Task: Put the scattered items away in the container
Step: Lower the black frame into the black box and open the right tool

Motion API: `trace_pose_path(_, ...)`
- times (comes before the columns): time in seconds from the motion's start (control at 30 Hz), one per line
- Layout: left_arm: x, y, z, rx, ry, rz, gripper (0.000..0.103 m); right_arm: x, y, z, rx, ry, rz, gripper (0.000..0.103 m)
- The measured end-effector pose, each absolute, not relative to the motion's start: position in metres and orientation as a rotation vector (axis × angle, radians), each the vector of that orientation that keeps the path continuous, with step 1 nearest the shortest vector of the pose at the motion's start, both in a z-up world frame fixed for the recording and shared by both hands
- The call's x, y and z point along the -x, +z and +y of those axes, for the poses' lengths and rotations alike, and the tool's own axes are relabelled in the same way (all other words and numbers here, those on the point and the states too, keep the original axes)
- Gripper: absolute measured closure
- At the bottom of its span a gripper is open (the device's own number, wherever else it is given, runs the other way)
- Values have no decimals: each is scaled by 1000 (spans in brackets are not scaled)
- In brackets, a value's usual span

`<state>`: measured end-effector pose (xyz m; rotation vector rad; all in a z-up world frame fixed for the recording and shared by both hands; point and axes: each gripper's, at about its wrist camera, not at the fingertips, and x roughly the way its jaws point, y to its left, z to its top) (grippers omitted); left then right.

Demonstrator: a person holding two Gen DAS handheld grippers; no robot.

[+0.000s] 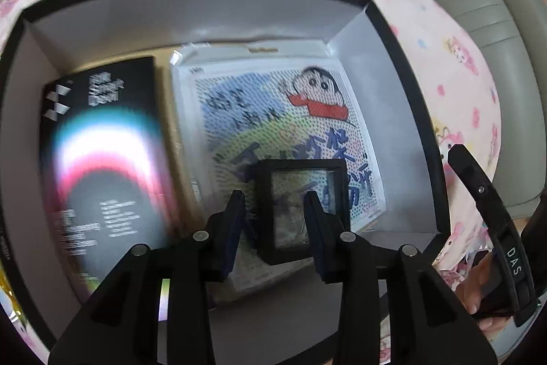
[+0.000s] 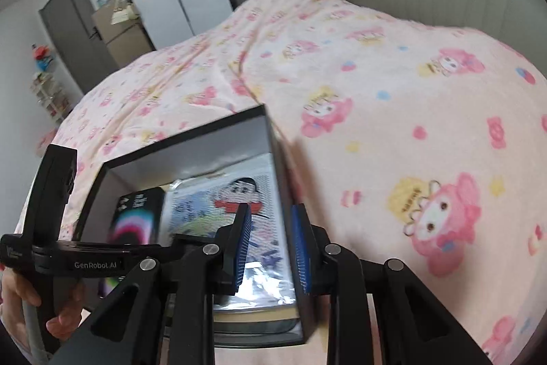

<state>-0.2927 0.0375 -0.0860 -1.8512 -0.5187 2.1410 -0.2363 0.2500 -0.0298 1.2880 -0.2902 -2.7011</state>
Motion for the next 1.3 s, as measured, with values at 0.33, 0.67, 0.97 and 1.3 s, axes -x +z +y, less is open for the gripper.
trace_pose_path(0.33, 287, -85, 77, 1752, 1991, -495, 66, 244, -46, 263, -1404, -2656, -356, 82)
trace_pose_path(0.67, 278, -93, 63, 1704, 1922, -590, 66, 242, -45, 256, -1406, -2699, -307, 82)
trace_pose_path(0.97, 233, -49, 39, 1615, 2153, -449, 66, 207, -24, 260, -1298, -2772, -277, 81)
trace_pose_path(1.3, 103, 29, 49, 1356, 2454, -169, 50, 97, -6, 222, -1235, -2640, -209, 75)
